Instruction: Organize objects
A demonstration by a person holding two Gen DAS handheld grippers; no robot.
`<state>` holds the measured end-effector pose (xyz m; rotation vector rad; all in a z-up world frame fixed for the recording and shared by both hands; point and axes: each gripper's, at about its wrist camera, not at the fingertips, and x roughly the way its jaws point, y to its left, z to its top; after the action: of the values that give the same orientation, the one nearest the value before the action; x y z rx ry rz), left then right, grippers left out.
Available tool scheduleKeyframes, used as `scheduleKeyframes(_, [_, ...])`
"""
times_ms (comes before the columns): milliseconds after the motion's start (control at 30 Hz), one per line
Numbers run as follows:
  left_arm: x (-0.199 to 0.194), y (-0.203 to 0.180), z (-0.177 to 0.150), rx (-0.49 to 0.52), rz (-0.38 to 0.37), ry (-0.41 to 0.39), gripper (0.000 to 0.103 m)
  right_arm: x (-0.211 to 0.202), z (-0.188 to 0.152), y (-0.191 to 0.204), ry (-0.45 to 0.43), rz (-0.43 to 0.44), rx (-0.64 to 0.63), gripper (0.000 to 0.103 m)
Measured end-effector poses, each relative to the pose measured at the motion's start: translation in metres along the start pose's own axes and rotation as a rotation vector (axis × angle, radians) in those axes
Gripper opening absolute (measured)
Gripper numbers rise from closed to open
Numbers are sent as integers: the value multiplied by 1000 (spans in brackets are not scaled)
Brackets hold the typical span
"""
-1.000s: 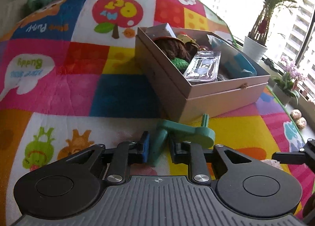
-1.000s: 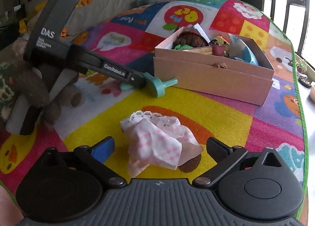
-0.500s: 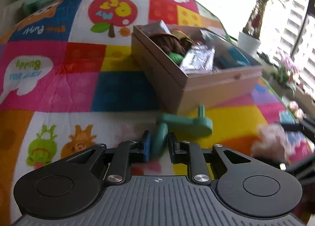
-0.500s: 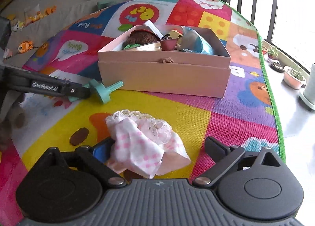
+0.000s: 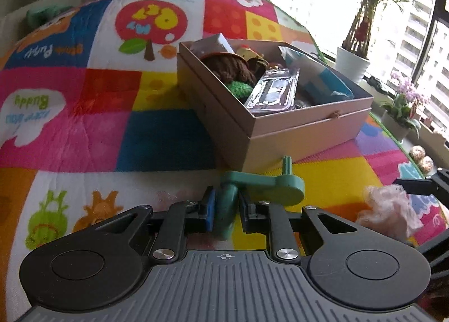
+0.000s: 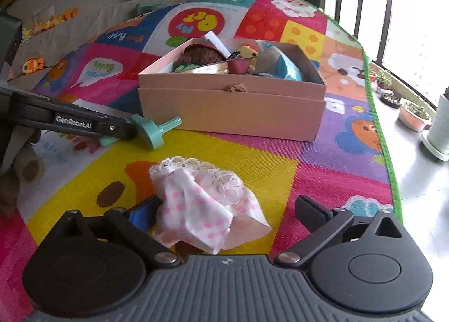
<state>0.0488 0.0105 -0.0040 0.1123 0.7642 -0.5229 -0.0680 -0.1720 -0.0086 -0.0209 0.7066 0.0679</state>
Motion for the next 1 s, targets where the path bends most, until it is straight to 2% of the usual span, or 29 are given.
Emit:
scheduleKeyframes(100, [-7,-1,-6,-4,2,8,18,-4,-3,1,-18,-4,-9,79])
scheduleKeyframes(167, [-16,-2,-13,-8,3,9,18,-8,-3,2,-27,4,-32,54])
scheduleKeyframes(267, [-30,-8,-28,2,6,11,18,-15,2,1,-26,40,-40,29])
scheduleKeyframes(333, [-40,-13,-35,17,11,12,18,-26,15,-6,-57,69,-9,24])
scheduleKeyframes(500, [-62,-20,-27,45,33,-27,17,-73,84,-49,-267,77,159,23])
scheduleKeyframes(567, [-71,-21,-14,43,29,-59,17,-88,106,-67,-336,87,214,23])
scheduleKeyframes(667, [-84,-24,15,48,11,-118,15,-102,121,-82,-400,54,229,23])
scheduleKeyframes(733, [-90,-31,38,74,-3,-163,12,-103,120,-90,-408,36,229,23])
scheduleKeyframes(767, [-91,-35,49,89,-13,-183,3,-102,118,-93,-403,32,234,23])
scheduleKeyframes(1000, [-88,-68,126,173,-56,-335,4,-81,95,-116,-322,-10,278,24])
